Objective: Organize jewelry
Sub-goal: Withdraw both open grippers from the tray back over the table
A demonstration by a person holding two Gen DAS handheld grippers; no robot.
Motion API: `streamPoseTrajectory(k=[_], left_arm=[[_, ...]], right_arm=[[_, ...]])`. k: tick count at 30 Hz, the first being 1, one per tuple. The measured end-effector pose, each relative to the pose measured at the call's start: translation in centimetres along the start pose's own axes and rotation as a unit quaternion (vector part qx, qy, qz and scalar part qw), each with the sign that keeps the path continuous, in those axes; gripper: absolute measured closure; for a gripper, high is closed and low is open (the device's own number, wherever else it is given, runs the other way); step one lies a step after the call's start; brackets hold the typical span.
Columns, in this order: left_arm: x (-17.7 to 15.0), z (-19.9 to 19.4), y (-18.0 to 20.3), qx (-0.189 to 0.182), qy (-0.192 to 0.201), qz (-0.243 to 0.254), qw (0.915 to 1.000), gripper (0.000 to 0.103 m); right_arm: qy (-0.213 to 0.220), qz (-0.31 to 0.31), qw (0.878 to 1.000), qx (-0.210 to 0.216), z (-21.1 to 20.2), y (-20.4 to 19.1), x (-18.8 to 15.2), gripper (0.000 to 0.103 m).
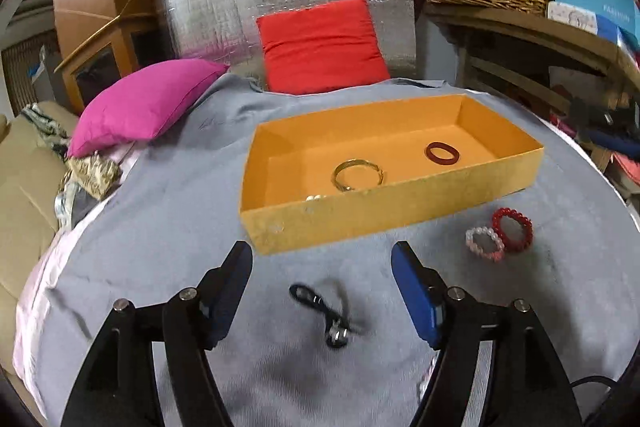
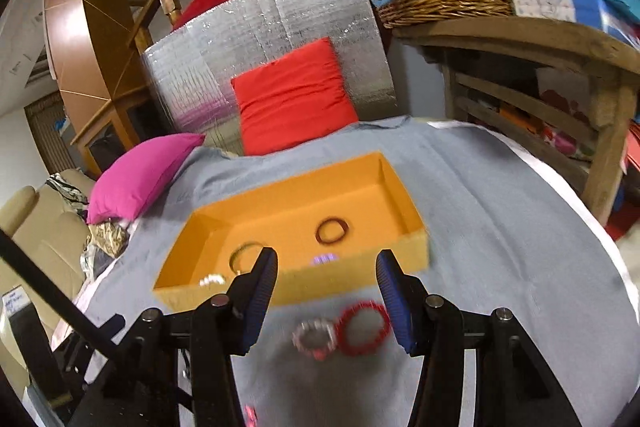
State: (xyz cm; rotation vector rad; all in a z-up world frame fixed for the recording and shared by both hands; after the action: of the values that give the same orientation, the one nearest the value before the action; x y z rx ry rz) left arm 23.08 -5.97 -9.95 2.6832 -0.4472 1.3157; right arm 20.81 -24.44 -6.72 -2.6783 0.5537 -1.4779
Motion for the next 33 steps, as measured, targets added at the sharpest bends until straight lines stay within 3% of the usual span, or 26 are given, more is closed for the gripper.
streamPoseTrajectory(k=[7, 19, 27, 33], left_arm=[[-2.5, -1.9, -2.1, 0.014, -0.005, -0.012, 0.9998, 0.028], [-3.6, -1.5, -5.1, 0.028, -0.02, -0.008, 0.9994, 0.028], [-3.7, -1.0, -4.2, 0.001, -0.031, 0.007, 0.9995, 0.028], [-3.6, -1.1, -3.6, 0.005, -0.031, 0.014, 0.9994, 0.028]], right_arm=[[-0.021, 0.019, 1.0, 0.002, -1.8, 1.6, -2.5, 0.049], [-0.106, -0.008, 0.994, 0.01, 2.4, 0.3, -5.5, 0.049], [-0.154, 0.007, 0.988, 0.029, 3.8, 0.5, -6.9, 0.049], [-0.179, 0.035, 0.983, 0.024, 4.3, 2.1, -7.1, 0.049]])
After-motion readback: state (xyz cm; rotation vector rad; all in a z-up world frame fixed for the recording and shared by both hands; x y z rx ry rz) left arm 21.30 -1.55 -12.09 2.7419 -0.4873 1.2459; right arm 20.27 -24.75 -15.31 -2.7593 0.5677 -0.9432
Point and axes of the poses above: each gripper's, at about its wrist camera, not at the fingertips, and z roughly the way its jaws point, y to its right, x to its top, the point moved 7 cm from there along z, roughly the way its jaws point, and after that the axes turned 10 degrees about -x, right-handed, at the moved point
